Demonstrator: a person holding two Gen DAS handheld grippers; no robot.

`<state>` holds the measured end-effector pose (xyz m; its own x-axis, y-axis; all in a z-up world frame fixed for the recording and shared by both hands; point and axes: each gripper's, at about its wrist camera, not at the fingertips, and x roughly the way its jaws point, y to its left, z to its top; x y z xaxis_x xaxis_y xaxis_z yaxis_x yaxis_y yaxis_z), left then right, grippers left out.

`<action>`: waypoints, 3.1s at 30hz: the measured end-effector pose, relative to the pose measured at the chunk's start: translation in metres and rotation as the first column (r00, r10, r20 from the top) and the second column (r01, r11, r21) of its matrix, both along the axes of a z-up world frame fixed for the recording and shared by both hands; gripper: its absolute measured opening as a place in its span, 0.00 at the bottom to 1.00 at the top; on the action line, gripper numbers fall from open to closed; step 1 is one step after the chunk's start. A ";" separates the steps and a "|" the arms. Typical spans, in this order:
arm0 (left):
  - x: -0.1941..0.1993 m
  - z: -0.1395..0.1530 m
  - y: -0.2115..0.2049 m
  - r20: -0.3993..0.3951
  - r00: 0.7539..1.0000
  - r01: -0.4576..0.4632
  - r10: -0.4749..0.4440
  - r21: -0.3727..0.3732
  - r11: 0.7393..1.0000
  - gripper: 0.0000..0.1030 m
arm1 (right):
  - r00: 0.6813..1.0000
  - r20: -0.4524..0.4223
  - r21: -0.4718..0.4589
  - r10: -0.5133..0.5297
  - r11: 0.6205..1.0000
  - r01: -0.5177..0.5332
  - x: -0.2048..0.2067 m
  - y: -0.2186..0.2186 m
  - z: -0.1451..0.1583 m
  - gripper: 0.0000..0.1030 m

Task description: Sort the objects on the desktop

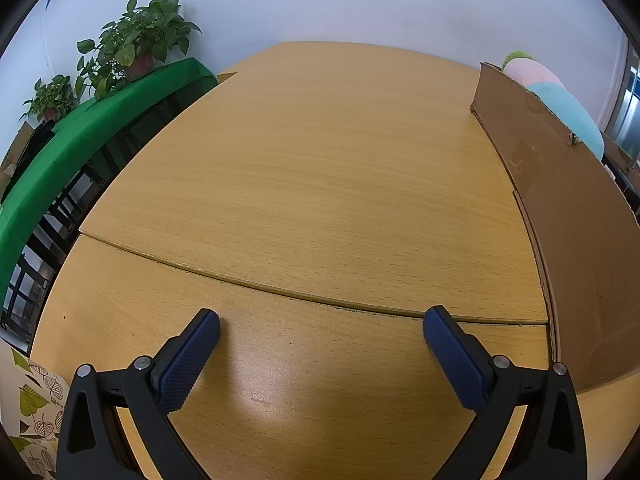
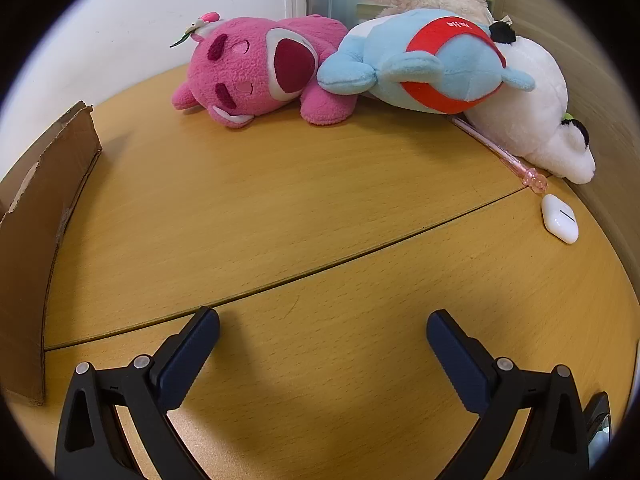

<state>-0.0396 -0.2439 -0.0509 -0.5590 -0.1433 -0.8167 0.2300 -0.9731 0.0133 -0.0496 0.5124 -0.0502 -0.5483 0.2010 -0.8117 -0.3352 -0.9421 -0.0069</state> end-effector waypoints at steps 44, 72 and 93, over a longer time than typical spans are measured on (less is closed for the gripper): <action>0.000 0.000 0.001 -0.004 1.000 -0.001 0.001 0.001 1.000 1.00 | 1.000 0.001 0.000 0.020 1.000 -0.020 0.008 -0.008 0.000 1.00; -0.001 0.000 0.002 -0.006 1.000 -0.002 0.002 0.001 1.000 1.00 | 1.000 0.001 0.001 0.019 1.000 -0.019 0.010 -0.007 0.002 1.00; 0.000 0.000 0.002 -0.007 1.000 -0.003 0.003 0.002 1.000 1.00 | 1.000 0.001 0.001 0.019 1.000 -0.019 0.007 -0.005 0.005 1.00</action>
<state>-0.0399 -0.2420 -0.0504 -0.5643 -0.1432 -0.8131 0.2326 -0.9725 0.0099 -0.0426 0.5069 -0.0449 -0.5514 0.1913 -0.8120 -0.3168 -0.9485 -0.0084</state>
